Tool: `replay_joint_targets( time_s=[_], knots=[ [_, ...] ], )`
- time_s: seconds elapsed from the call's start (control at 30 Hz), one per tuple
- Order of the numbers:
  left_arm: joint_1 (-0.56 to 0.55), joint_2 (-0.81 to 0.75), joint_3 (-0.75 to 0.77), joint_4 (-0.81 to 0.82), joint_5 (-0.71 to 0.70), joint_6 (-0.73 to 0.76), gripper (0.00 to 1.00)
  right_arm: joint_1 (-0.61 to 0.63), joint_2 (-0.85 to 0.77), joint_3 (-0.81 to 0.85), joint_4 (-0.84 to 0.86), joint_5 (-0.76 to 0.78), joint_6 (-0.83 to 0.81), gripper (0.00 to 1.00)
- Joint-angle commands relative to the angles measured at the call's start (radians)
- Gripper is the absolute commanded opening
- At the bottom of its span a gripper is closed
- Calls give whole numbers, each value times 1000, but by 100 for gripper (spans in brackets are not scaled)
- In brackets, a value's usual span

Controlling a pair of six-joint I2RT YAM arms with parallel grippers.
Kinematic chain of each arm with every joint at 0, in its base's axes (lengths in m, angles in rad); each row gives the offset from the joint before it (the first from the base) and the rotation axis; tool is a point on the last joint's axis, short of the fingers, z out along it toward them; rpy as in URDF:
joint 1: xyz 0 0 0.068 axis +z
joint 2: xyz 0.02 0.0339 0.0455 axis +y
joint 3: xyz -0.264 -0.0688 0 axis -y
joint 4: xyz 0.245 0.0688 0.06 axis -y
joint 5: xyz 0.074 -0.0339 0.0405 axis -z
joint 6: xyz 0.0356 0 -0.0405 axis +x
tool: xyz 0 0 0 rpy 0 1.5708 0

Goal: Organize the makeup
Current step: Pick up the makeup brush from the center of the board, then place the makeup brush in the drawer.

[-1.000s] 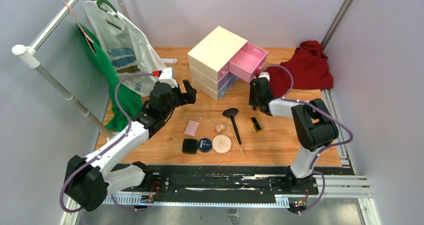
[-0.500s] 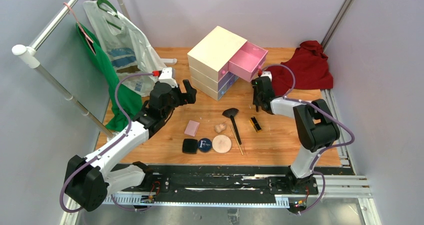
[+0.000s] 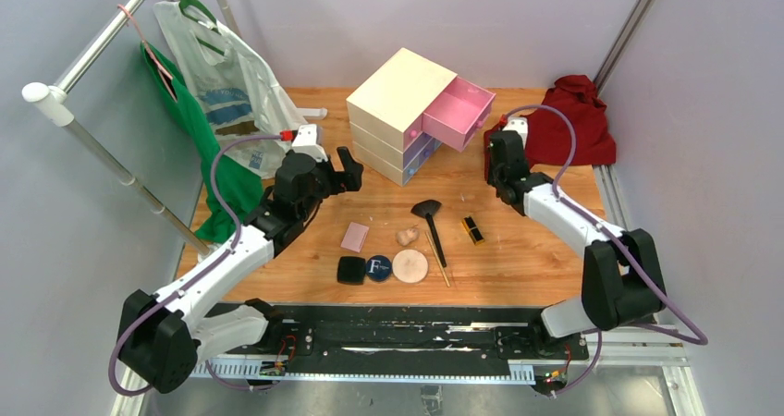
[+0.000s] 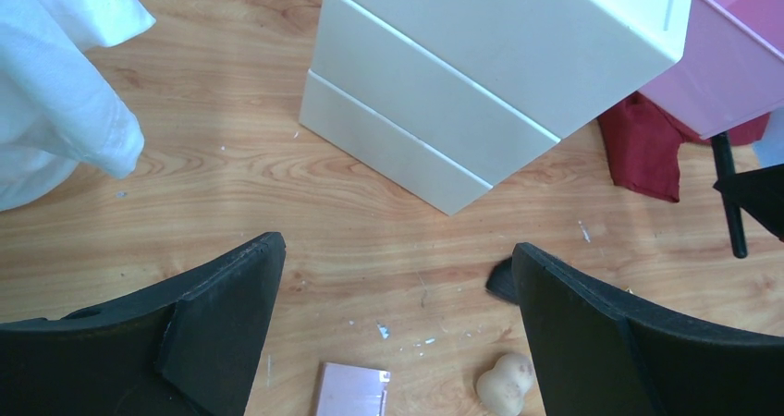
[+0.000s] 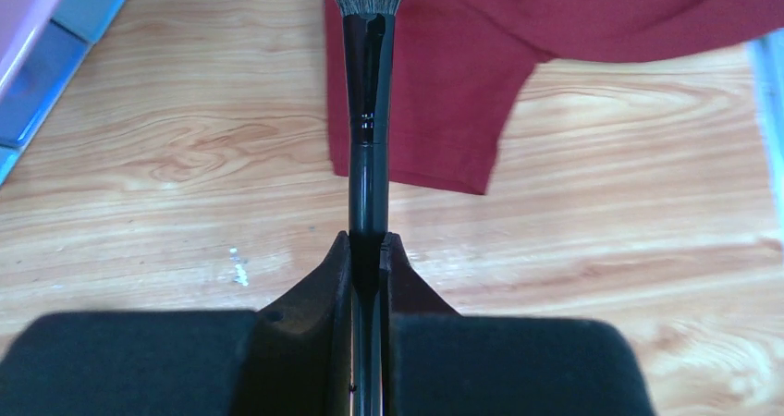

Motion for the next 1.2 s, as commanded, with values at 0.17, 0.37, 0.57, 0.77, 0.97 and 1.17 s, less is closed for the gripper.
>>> replay_joint_targets(
  time_s=[0.17,0.37,0.57,0.77,0.97,1.17],
  knots=[
    [-6,-53,-9,29,-1,5,98,-31,-174,97,-160,164,-69,1],
    [-6,-54,-8,30,7,3,98,-30,-307,154,-105,25,-125,1],
    [-6,-50,-5,30,18,-2,98,-32,-296,307,-126,-172,-109,1],
    [-6,-68,-4,26,26,-2,98,-32,-183,472,-156,-284,-89,1],
    [-6,-98,-10,25,28,-2,98,-31,-35,623,-161,-326,-91,1],
    [-6,-98,-9,24,34,-4,98,-31,121,719,-120,-356,-69,1]
  ],
)
